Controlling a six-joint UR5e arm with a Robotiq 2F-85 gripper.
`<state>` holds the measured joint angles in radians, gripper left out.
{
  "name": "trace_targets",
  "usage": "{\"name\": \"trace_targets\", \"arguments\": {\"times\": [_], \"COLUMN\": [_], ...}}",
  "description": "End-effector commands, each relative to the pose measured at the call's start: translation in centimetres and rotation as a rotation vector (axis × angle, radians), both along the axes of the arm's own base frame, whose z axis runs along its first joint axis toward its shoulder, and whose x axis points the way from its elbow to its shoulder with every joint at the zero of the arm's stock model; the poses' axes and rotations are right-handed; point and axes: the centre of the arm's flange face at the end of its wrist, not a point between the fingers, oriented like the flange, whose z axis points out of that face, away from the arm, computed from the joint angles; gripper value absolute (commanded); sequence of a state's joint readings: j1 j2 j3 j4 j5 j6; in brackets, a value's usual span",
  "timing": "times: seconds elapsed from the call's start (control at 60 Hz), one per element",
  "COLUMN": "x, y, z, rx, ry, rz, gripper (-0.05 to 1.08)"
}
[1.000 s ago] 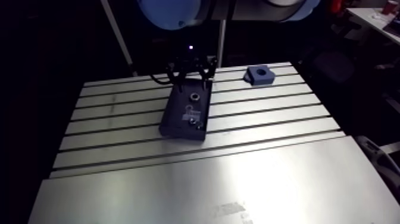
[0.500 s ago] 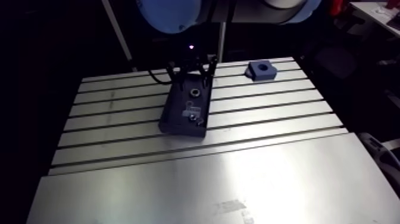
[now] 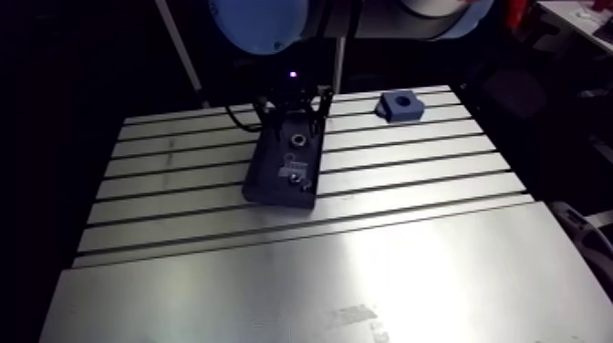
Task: Pick up the bearing and press it into the housing until flush.
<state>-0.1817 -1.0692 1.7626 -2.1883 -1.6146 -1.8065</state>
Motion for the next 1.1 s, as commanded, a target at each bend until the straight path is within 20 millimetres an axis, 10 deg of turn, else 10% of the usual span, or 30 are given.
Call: {"name": "trace_targets", "arguments": {"times": [0.017,1.1], "x": [-0.11,-0.14], "y": [0.15,0.31], "z": [-0.34,-0.89], "rx": [-0.001,-0.006], "ry": [0.004,-0.004], "rz": [-0.001,-0.005], "gripper": [0.34,0.48]}}
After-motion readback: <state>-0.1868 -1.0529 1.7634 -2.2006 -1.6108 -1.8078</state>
